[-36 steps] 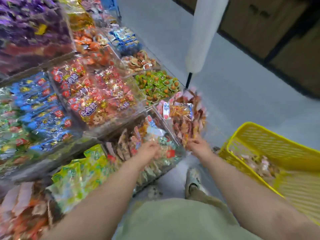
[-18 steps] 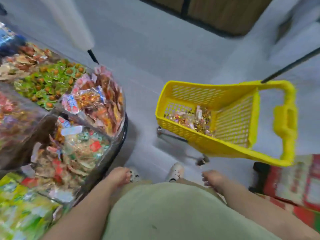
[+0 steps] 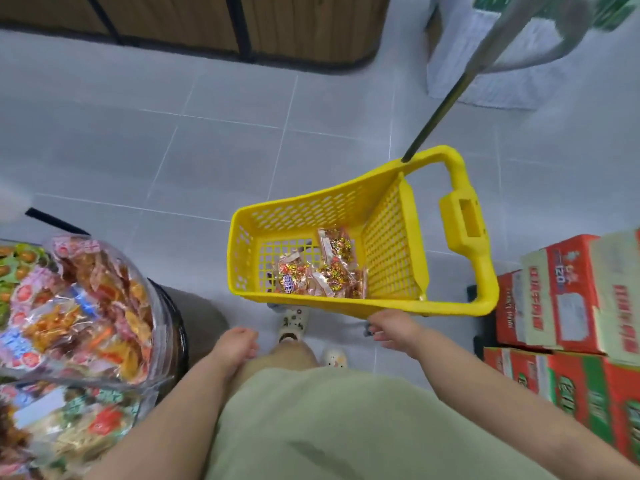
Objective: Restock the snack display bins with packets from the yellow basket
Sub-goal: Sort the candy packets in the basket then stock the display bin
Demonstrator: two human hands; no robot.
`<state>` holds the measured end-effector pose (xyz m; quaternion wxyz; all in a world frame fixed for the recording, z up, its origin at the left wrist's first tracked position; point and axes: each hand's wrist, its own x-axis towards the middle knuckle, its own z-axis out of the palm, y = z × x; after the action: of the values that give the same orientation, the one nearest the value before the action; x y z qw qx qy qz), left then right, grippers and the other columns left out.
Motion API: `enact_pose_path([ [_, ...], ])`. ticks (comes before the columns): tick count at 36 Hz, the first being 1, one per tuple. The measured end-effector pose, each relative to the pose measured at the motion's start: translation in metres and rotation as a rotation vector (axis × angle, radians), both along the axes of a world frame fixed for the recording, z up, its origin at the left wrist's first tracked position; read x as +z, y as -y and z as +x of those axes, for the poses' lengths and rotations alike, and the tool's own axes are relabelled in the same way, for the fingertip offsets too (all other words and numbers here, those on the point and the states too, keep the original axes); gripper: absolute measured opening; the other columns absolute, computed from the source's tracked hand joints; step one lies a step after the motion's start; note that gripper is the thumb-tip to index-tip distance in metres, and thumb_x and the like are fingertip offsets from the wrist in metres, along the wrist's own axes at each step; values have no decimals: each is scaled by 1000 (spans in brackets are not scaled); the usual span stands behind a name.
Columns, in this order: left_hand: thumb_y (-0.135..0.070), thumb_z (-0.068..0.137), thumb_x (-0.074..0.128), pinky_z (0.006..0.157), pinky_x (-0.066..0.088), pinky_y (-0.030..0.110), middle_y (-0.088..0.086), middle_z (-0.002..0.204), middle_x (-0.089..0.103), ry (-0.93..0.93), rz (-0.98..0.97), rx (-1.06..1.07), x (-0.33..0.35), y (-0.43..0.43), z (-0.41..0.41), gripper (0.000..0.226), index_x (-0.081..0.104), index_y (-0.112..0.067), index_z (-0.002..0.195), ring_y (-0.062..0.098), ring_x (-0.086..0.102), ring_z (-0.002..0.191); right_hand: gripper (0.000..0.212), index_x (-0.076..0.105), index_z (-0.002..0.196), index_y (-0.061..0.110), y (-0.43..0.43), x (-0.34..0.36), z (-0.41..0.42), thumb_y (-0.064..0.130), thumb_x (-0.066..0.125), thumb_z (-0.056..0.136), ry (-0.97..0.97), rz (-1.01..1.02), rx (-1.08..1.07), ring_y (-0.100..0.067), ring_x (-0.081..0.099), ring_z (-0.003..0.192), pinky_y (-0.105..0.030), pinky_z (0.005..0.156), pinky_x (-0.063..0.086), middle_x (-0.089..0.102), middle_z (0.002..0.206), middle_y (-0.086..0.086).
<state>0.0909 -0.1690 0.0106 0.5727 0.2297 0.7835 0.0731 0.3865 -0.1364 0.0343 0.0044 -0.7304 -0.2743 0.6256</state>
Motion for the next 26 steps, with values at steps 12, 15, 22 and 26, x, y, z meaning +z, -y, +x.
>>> enact_pose_path([
  [12,-15,96,48,57,36,26,8,74,57,-44,13,-42,-25,-140,-43,19,53,-14,78,17,51,59,15,55,79,16,-104,-20,-34,18,51,93,-21,0,-302,-12,51,66,-25,62,38,56,76,-2],
  [15,-17,92,51,69,48,34,12,75,61,-95,35,-68,-32,-177,-57,19,55,-12,74,25,58,66,14,61,92,6,-123,-32,-46,12,49,94,2,-45,-286,-22,61,79,-33,77,46,61,95,-20],
  [22,-17,86,60,89,49,35,22,116,62,-242,-17,-121,-64,-240,-78,35,54,-4,118,35,62,103,31,57,121,-4,-160,-78,-74,7,45,95,108,-84,110,-24,55,105,-24,85,43,60,117,-17],
  [26,-28,87,67,96,43,38,21,132,52,-271,-5,-137,-90,-260,-77,58,44,-3,133,35,53,119,21,49,76,5,-174,-108,-93,7,38,94,127,-122,267,-21,44,74,-28,65,32,46,81,-14],
])
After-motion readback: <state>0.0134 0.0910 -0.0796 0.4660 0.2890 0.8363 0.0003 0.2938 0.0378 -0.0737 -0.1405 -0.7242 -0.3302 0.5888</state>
